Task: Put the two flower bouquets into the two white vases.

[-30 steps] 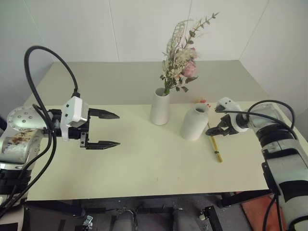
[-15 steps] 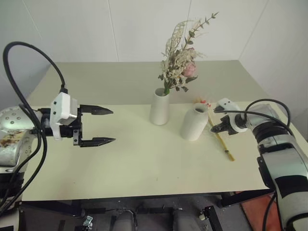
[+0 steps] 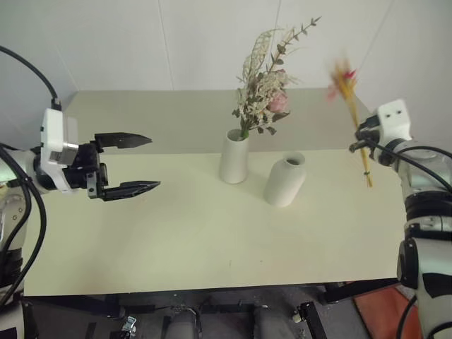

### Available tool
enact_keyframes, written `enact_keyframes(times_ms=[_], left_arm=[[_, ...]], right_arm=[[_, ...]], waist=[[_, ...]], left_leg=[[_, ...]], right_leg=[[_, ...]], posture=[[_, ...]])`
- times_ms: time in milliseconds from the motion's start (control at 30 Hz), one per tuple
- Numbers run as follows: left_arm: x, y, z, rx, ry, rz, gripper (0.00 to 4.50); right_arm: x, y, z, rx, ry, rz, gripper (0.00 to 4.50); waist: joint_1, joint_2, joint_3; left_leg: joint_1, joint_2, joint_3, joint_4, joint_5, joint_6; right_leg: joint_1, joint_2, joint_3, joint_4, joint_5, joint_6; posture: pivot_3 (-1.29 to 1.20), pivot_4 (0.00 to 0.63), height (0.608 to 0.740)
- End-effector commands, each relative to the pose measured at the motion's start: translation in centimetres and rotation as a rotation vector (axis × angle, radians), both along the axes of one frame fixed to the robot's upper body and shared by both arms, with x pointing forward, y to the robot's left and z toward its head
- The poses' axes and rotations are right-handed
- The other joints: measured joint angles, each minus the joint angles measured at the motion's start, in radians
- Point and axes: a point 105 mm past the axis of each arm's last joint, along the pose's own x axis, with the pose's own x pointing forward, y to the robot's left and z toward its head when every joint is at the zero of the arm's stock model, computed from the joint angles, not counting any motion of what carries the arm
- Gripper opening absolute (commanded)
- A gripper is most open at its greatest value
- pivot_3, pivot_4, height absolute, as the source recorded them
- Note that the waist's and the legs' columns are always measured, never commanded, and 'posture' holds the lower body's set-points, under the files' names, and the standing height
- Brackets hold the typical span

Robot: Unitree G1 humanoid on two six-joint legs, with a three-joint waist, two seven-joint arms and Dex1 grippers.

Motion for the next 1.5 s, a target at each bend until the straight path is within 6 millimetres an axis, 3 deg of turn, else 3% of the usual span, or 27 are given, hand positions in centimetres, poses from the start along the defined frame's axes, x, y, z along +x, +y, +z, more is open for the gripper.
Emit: enact_keyframes(times_ms=[33, 100, 233, 367, 467, 667, 1200, 1300, 1500], left_arm=[[-0.4, 0.8, 0.9, 0.008, -0.039, 0.027, 4.50], [-0.3, 1.0, 0.9, 0.009, -0.035, 0.031, 4.50], [-0.3, 1.2, 0.7, 0.016, -0.029, 0.037, 4.50], [-0.2, 1.6, 0.4, 0.035, -0.024, 0.048, 4.50], [-0.2, 1.7, 0.3, 0.040, -0.022, 0.050, 4.50], [-0.4, 2.3, 0.2, 0.048, -0.015, 0.072, 4.50], [-0.6, 2.5, 0.0, 0.045, -0.019, 0.110, 4.50], [-0.6, 2.5, 0.1, 0.044, -0.023, 0.111, 4.50], [-0.6, 2.5, 0.0, 0.051, -0.027, 0.112, 4.50]], right_arm=[[-4.6, 0.7, 7.4, 0.236, -0.346, 0.197, 0.03], [-7.3, 2.7, 9.5, 0.317, -0.490, 0.364, 0.03], [-9.8, 6.8, 10.0, 0.362, -0.545, 0.592, 0.03], [-10.2, 10.5, 8.9, 0.412, -0.510, 0.724, 0.03], [-9.7, 11.7, 7.7, 0.420, -0.468, 0.750, 0.03], [-8.0, 12.8, 4.7, 0.375, -0.396, 0.747, 0.03], [-6.5, 12.7, 0.9, 0.293, -0.339, 0.720, 0.03], [-6.5, 12.7, 0.2, 0.295, -0.338, 0.728, 0.75], [-8.1, 13.2, -1.1, 0.286, -0.309, 0.794, 2.78]], waist=[[0.001, 0.000, 0.000], [0.003, 0.000, 0.000], [0.003, 0.000, 0.000], [0.003, 0.000, 0.000], [0.005, 0.000, 0.000], [0.010, 0.000, 0.000], [0.007, 0.000, 0.000], [0.007, 0.000, 0.000], [0.008, 0.000, 0.000]], left_leg=[[0.000, 0.000, 0.000, 0.000, 0.000, 0.000], [0.001, 0.001, 0.000, 0.000, 0.000, 0.000], [0.002, 0.002, 0.000, 0.000, 0.000, 0.000], [0.004, 0.002, 0.001, 0.000, 0.000, 0.000], [0.004, 0.003, 0.002, 0.000, 0.000, 0.000], [0.003, 0.003, 0.002, -0.001, 0.000, 0.000], [0.003, 0.003, 0.002, -0.001, 0.000, 0.000], [0.003, 0.003, 0.002, -0.001, 0.000, 0.000], [0.003, 0.003, 0.002, -0.002, 0.000, 0.000]], right_leg=[[0.000, 0.000, 0.000, 0.000, 0.000, 0.000], [0.001, 0.000, 0.000, 0.000, 0.000, 0.000], [0.003, 0.001, -0.001, -0.001, 0.000, 0.000], [0.004, 0.001, 0.000, 0.000, 0.000, 0.000], [0.003, 0.001, 0.000, 0.000, 0.000, -0.001], [0.003, 0.001, 0.000, -0.001, 0.000, -0.001], [0.002, 0.001, 0.000, -0.001, -0.001, -0.001], [0.002, 0.002, 0.000, -0.001, -0.001, -0.001], [0.002, 0.002, 0.000, -0.001, -0.001, -0.001]], posture=[[0.00, 0.150, 0.740], [0.00, 0.150, 0.740], [0.00, 0.150, 0.740], [0.00, 0.150, 0.740], [0.00, 0.150, 0.740], [0.00, 0.150, 0.740], [0.00, 0.150, 0.740], [0.00, 0.150, 0.740], [0.00, 0.150, 0.740]])
